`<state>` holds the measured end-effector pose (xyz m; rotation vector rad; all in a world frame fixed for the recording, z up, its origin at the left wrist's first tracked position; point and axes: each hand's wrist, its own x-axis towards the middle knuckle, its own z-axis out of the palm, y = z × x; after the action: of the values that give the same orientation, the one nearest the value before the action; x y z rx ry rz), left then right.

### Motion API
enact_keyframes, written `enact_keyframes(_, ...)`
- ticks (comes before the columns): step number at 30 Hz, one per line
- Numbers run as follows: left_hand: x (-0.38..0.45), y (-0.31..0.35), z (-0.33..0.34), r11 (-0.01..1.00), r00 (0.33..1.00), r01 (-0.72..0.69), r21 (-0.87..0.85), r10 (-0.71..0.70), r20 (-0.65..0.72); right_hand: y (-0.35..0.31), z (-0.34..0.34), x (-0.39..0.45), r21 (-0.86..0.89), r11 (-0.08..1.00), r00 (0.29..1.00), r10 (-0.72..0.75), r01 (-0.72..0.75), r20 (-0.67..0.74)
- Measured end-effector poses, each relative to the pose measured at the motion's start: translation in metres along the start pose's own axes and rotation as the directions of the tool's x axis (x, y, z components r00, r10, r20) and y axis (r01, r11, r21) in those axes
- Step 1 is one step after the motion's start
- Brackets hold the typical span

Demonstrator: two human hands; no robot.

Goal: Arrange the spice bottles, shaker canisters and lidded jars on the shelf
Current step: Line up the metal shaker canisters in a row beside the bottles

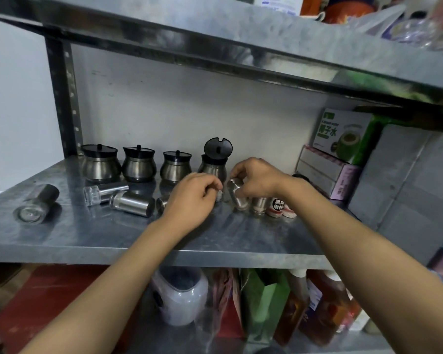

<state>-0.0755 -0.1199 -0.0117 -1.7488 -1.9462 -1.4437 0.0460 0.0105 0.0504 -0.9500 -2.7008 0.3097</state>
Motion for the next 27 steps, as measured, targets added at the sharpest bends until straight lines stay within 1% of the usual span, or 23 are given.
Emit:
enact_keyframes(4, 0.008, -0.002, 0.019, 1.000, 1.000, 0.025, -0.010, -0.025, 0.017, 0.011, -0.008, 0.006, 0.063, 0.997, 0.999, 0.036, -0.038, 0.034)
enact_keyframes(7, 0.009, -0.007, 0.029, 0.999, 0.999, 0.037, -0.006, -0.037, 0.031, 0.017, -0.014, 0.009, -0.025, 0.998, 0.996, 0.053, -0.051, 0.074)
enact_keyframes(11, 0.007, -0.013, 0.035, 0.998, 1.000, -0.008, 0.063, 0.008, -0.003, 0.020, -0.019, 0.013, -0.109, 0.992, 0.993, 0.068, -0.057, 0.092)
enact_keyframes(13, 0.007, -0.016, 0.037, 0.994, 1.000, -0.025, 0.106, 0.026, -0.008, 0.019, -0.018, 0.014, -0.127, 0.990, 0.991, 0.068, -0.053, 0.114)
enact_keyframes(15, 0.007, -0.018, 0.038, 0.993, 1.000, -0.022, 0.112, 0.024, -0.013, 0.016, -0.016, 0.015, -0.111, 0.992, 0.988, 0.075, -0.061, 0.133)
enact_keyframes(17, 0.007, -0.019, 0.039, 0.995, 1.000, -0.005, 0.101, 0.007, -0.024, 0.015, -0.016, 0.017, -0.086, 0.994, 0.991, 0.081, -0.072, 0.110)
enact_keyframes(18, 0.007, -0.020, 0.039, 0.995, 1.000, 0.004, 0.096, -0.002, -0.028, 0.015, -0.016, 0.018, -0.109, 0.992, 0.994, 0.079, -0.071, 0.073)
enact_keyframes(20, 0.006, -0.021, 0.039, 0.997, 0.999, 0.030, 0.077, -0.028, -0.028, 0.016, -0.016, 0.022, -0.246, 0.968, 0.998, 0.053, -0.057, -0.023)
enact_keyframes(22, 0.005, -0.020, 0.038, 0.998, 0.998, 0.060, 0.035, -0.059, -0.026, 0.017, -0.015, 0.024, -0.355, 0.933, 0.997, 0.037, -0.061, -0.074)
enact_keyframes(24, 0.004, -0.018, 0.036, 0.997, 0.996, 0.078, -0.007, -0.078, -0.034, 0.019, -0.013, 0.025, -0.346, 0.935, 0.996, 0.059, -0.080, -0.071)
enact_keyframes(27, 0.003, -0.016, 0.034, 0.995, 0.994, 0.094, -0.032, -0.096, -0.051, 0.017, -0.014, 0.024, -0.241, 0.967, 0.996, 0.078, -0.087, -0.044)
